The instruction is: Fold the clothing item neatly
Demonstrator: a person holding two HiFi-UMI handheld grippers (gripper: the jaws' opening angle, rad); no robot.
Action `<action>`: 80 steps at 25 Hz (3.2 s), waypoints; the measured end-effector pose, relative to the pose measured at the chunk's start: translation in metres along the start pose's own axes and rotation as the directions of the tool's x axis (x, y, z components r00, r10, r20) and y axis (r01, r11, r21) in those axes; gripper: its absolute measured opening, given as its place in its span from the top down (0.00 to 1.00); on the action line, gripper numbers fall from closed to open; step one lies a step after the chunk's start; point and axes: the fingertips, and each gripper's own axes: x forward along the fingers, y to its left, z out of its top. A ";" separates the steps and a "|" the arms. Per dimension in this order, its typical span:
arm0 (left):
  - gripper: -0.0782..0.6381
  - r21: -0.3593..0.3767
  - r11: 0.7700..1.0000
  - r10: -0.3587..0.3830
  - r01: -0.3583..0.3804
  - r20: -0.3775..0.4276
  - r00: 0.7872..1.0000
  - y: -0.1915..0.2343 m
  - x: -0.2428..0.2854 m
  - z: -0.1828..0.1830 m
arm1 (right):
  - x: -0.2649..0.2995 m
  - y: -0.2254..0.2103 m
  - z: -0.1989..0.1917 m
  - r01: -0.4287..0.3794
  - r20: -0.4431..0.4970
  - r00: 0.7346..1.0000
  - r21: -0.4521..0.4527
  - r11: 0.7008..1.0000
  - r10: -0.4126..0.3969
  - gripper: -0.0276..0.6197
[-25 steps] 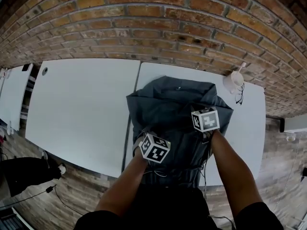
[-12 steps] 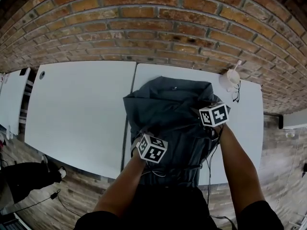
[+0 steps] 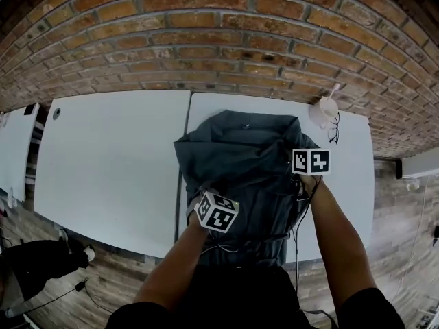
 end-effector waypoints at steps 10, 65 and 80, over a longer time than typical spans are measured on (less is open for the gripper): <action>0.84 0.019 0.996 -0.084 0.084 -0.005 0.996 -0.003 0.001 0.000 | -0.017 0.020 -0.032 -0.053 -0.123 0.992 -0.180 0.982 0.031 0.80; 0.86 0.124 0.971 -0.162 0.204 -0.286 0.944 0.140 0.103 0.131 | 0.049 -0.059 0.081 -0.065 -0.154 0.987 -0.176 0.982 0.038 0.93; 0.87 0.418 0.884 -0.297 0.210 0.156 0.942 0.089 -0.037 0.160 | -0.080 0.001 0.067 -0.272 0.095 0.914 -0.577 0.770 0.394 0.94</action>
